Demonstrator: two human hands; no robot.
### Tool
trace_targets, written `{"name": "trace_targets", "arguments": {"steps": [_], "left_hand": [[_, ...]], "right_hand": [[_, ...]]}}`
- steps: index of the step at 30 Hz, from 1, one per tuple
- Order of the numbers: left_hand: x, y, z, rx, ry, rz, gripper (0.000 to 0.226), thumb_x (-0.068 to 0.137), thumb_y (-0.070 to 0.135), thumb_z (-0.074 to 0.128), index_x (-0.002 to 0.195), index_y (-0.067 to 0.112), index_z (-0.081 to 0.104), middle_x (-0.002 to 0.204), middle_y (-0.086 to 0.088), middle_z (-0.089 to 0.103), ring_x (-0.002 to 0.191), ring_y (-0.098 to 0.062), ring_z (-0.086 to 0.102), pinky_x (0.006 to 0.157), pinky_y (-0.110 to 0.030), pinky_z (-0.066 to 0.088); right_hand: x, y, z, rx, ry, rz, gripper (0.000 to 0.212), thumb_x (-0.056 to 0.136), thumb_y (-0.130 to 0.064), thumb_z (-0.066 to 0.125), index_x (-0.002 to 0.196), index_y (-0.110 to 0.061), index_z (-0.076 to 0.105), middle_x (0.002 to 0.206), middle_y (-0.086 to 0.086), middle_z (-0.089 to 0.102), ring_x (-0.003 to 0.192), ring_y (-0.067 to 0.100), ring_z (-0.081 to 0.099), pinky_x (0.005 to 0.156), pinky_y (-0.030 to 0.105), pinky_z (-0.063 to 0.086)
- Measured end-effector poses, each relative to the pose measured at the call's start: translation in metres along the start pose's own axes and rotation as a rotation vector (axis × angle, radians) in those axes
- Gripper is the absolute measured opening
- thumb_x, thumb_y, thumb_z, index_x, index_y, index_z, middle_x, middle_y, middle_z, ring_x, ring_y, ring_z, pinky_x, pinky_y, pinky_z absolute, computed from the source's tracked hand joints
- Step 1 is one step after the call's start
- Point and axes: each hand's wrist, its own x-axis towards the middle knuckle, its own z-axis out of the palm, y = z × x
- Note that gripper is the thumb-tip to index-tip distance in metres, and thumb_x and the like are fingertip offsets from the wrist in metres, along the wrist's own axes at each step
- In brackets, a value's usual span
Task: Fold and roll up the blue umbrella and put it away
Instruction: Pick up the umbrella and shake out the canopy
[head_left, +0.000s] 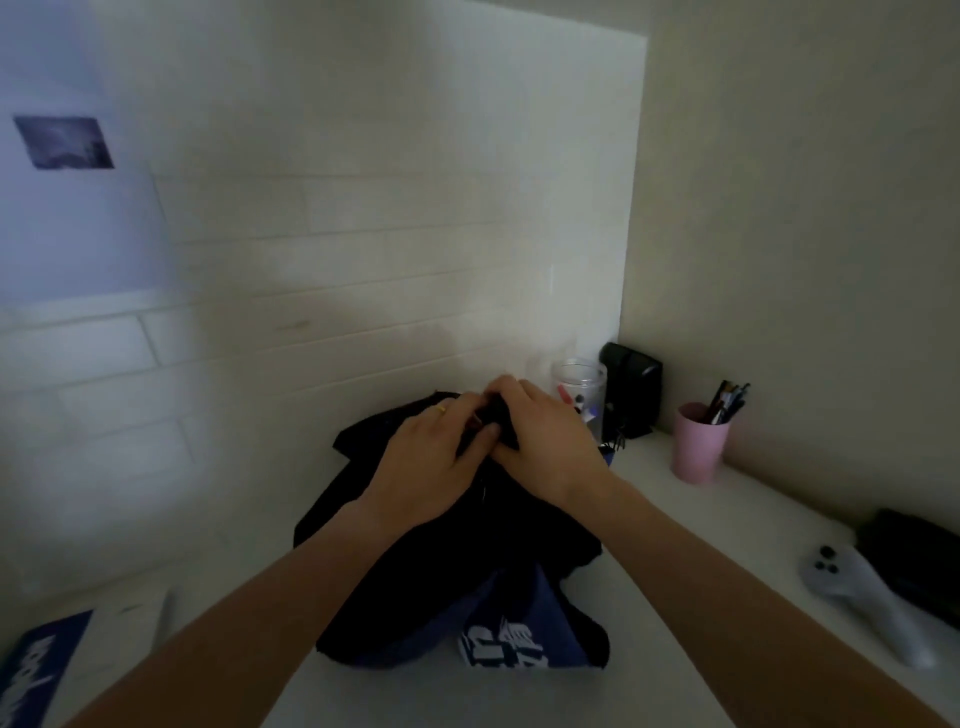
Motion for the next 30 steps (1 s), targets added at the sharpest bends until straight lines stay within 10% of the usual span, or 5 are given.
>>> {"name": "trace_targets", "arguments": {"steps": [17, 23, 26, 30], "left_hand": [[-0.211, 0.072, -0.054, 0.160, -0.272, -0.123, 0.032, 0.101, 0.048, 0.043, 0.123, 0.027, 0.054, 0.119, 0.001, 0.059, 0.101, -0.022, 0.066, 0.082, -0.038, 0.053], [-0.200, 0.060, -0.053, 0.280, 0.084, -0.100, 0.023, 0.092, 0.036, 0.049, 0.093, 0.020, 0.066, 0.092, -0.004, 0.063, 0.081, -0.027, 0.061, 0.065, -0.040, 0.050], [-0.178, 0.040, -0.035, 0.189, 0.016, -0.089, 0.033, 0.096, 0.034, 0.043, 0.113, 0.022, 0.069, 0.120, -0.005, 0.066, 0.110, -0.028, 0.062, 0.090, -0.041, 0.052], [-0.171, 0.010, -0.002, 0.226, -0.402, -0.112, 0.075, 0.090, 0.062, 0.006, 0.155, 0.035, 0.030, 0.167, -0.001, 0.026, 0.153, -0.024, 0.022, 0.124, -0.043, 0.021]], "right_hand": [[-0.240, -0.049, -0.018, -0.198, -0.310, 0.518, 0.029, 0.090, -0.010, 0.052, 0.119, -0.012, 0.056, 0.122, 0.011, 0.059, 0.108, 0.031, 0.060, 0.083, 0.035, 0.048], [-0.213, -0.065, -0.041, -0.039, 0.190, 0.604, 0.022, 0.090, -0.013, 0.053, 0.106, -0.020, 0.066, 0.109, 0.002, 0.066, 0.096, 0.023, 0.063, 0.078, 0.035, 0.052], [-0.177, -0.073, -0.038, -0.083, 0.341, 0.307, 0.018, 0.095, -0.022, 0.057, 0.111, -0.020, 0.064, 0.112, 0.001, 0.063, 0.102, 0.022, 0.058, 0.084, 0.039, 0.053], [-0.147, -0.066, 0.009, -0.208, -0.014, 0.098, 0.043, 0.100, -0.041, 0.047, 0.140, -0.028, 0.051, 0.149, 0.004, 0.049, 0.138, 0.027, 0.041, 0.112, 0.043, 0.039]]}}
